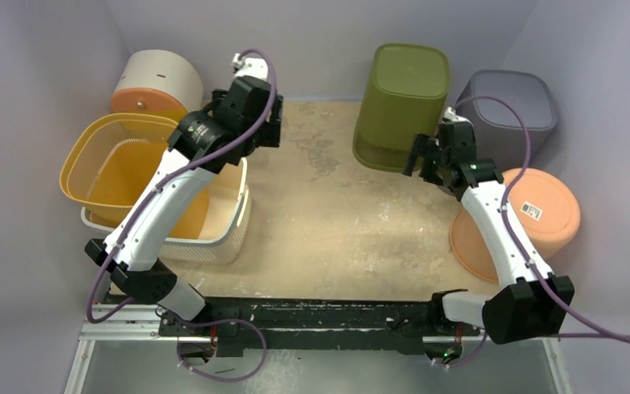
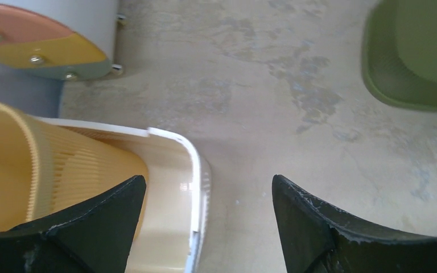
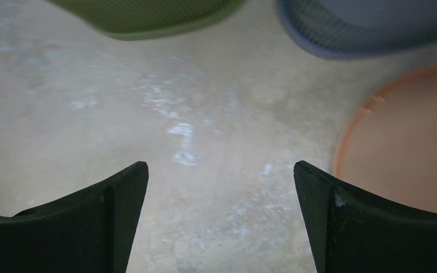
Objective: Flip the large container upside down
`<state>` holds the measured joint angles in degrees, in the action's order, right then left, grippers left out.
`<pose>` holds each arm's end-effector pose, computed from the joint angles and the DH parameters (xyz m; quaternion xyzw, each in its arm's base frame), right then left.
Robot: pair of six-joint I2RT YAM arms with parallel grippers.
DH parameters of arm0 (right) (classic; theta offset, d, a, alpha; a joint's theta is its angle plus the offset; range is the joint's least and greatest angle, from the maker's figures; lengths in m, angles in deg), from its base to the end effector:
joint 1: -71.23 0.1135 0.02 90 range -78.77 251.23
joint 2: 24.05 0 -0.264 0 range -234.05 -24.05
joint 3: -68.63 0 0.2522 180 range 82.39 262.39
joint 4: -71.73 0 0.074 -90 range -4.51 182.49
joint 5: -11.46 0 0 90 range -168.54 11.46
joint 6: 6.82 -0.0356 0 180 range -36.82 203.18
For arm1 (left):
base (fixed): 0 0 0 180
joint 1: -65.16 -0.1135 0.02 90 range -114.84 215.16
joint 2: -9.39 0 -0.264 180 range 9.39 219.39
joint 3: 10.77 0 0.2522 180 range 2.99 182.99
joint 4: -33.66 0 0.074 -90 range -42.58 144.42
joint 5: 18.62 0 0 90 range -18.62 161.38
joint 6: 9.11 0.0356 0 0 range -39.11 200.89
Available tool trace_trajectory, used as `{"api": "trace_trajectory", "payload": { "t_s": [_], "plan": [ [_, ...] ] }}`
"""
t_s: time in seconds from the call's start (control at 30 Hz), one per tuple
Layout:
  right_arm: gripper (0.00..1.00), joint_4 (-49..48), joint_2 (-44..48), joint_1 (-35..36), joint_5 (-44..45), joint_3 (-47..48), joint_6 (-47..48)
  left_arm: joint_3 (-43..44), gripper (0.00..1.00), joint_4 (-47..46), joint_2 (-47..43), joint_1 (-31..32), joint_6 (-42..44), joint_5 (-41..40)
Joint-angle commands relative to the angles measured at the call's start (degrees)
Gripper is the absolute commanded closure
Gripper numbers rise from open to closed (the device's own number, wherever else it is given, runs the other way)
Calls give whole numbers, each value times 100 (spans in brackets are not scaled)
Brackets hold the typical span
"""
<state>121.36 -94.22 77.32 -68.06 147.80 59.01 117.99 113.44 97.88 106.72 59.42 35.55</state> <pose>0.2615 0.0214 0.3303 0.1798 0.8876 0.0284 0.4231 0.2270 -0.1734 0.4750 0.0209 0.8703 0.0251 0.4914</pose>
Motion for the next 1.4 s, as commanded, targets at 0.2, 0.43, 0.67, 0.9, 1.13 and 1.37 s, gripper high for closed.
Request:
{"api": "trace_trajectory", "payload": {
  "t_s": [0.2,0.43,0.67,0.9,1.13,1.37],
  "plan": [
    [0,-332,-1083,1339,-932,1640,198,120,22,488,-225,-1470,-71,-676],
    [0,-514,-1408,1360,-1289,1624,407,-522,22,423,-589,-2044,-196,-772],
    [0,-524,-1550,1360,-1371,1729,571,-1496,22,-255,-822,-3025,-118,-43],
    [0,-568,-1468,1360,-1351,1657,573,-2087,25,-911,-688,-3233,-138,357],
    [0,-626,-1286,1360,-1203,1456,510,-2269,43,-1293,-530,-3242,-136,656],
    [0,-617,-1253,1360,-1132,1457,500,-2341,73,-1257,-483,-3242,-154,590]
  ]
}}
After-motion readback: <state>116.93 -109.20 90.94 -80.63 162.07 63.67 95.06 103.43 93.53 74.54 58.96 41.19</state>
